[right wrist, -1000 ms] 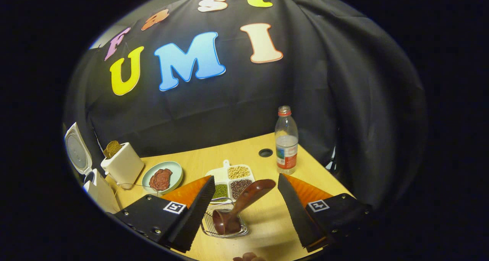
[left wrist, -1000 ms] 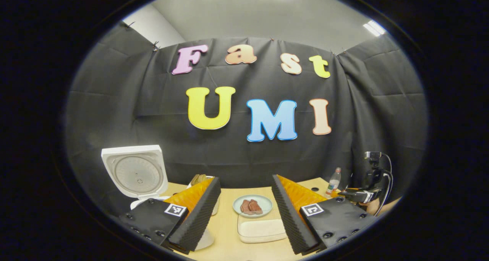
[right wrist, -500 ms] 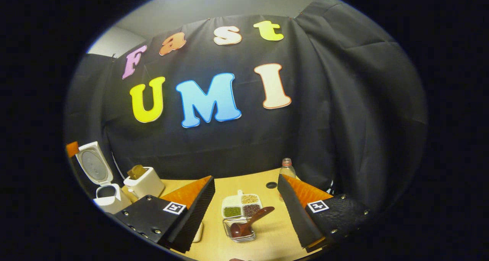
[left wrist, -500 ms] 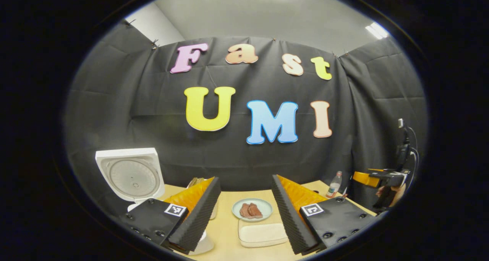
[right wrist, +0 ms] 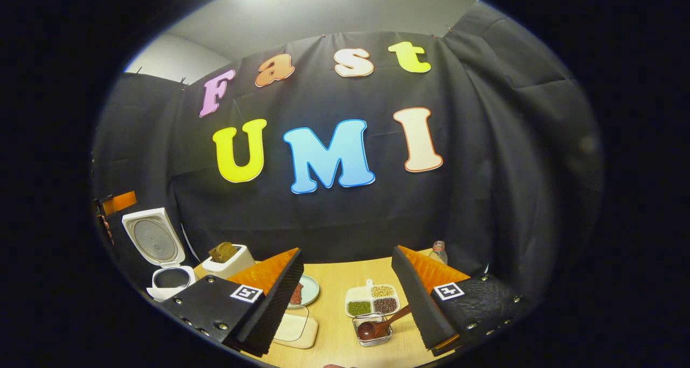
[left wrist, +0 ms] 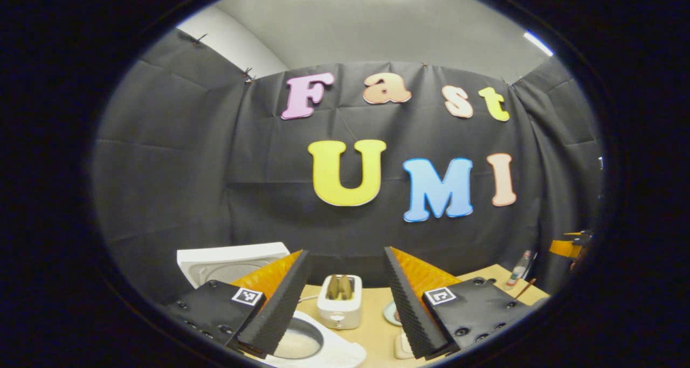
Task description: Close the left gripper, press the button to open the rice cooker; take a wooden spoon from the chopstick holder with the right hand, scoop a spoonful of rice and pour it into the rice cooker, then put the wooden spoon back into the chopstick holder.
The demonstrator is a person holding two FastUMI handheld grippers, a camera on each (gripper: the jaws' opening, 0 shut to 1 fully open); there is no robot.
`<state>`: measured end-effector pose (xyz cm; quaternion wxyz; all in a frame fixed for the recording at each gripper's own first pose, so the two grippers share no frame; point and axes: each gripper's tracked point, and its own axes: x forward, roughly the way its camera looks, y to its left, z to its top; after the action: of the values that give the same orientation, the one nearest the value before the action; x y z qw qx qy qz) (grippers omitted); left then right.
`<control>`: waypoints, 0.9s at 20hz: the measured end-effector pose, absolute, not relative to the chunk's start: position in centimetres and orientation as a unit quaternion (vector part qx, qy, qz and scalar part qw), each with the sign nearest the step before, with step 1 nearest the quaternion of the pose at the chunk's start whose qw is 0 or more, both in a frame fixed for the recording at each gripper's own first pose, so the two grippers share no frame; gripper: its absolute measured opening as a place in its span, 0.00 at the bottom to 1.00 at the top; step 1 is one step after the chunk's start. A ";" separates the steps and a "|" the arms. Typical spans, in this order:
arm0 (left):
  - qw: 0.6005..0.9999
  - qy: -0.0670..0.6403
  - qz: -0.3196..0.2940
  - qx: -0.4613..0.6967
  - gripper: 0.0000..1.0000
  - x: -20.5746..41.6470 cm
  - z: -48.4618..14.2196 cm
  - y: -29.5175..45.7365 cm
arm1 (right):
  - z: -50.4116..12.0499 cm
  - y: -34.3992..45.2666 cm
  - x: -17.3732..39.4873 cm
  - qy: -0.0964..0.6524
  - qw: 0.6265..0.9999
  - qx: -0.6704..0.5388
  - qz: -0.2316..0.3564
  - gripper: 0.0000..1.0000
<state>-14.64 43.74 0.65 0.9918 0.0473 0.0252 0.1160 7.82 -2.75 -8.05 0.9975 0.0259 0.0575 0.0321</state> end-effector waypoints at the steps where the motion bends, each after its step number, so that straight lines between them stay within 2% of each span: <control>1: 0.990 0.023 0.127 0.048 0.93 -14.3 1.2 45.4 | -8.1 -2.3 7.9 0.059 0.997 0.025 0.034 0.99; 7: 0.984 0.012 0.170 0.047 0.94 -11.2 3.5 53.9 | -8.5 -1.3 7.9 0.068 0.997 0.019 0.032 0.99; 14: 0.974 0.040 0.224 0.014 0.95 -7.2 0.0 63.5 | -8.3 -1.9 7.8 0.071 0.997 0.014 0.004 0.99; 15: 0.972 0.046 0.230 0.002 0.92 -6.7 -0.6 64.6 | -8.3 -2.0 7.9 0.071 0.997 0.014 0.000 0.99; 16: 0.969 0.048 0.241 -0.004 0.95 -6.4 -1.1 65.8 | -8.3 -2.1 7.9 0.072 0.997 0.013 -0.003 0.99; 17: 0.966 0.049 0.255 -0.008 0.92 -6.2 -1.2 67.1 | -8.6 -2.2 7.8 0.076 0.997 0.011 -0.007 0.99; 18: 0.962 0.053 0.268 -0.014 0.96 -6.1 -1.9 68.4 | -8.8 -2.4 7.8 0.078 0.997 0.010 -0.009 0.99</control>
<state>-6.14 68.42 -1.86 0.9619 -0.0144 0.0528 0.2677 7.77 -2.35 -8.78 0.9968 0.0097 0.0784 -0.0093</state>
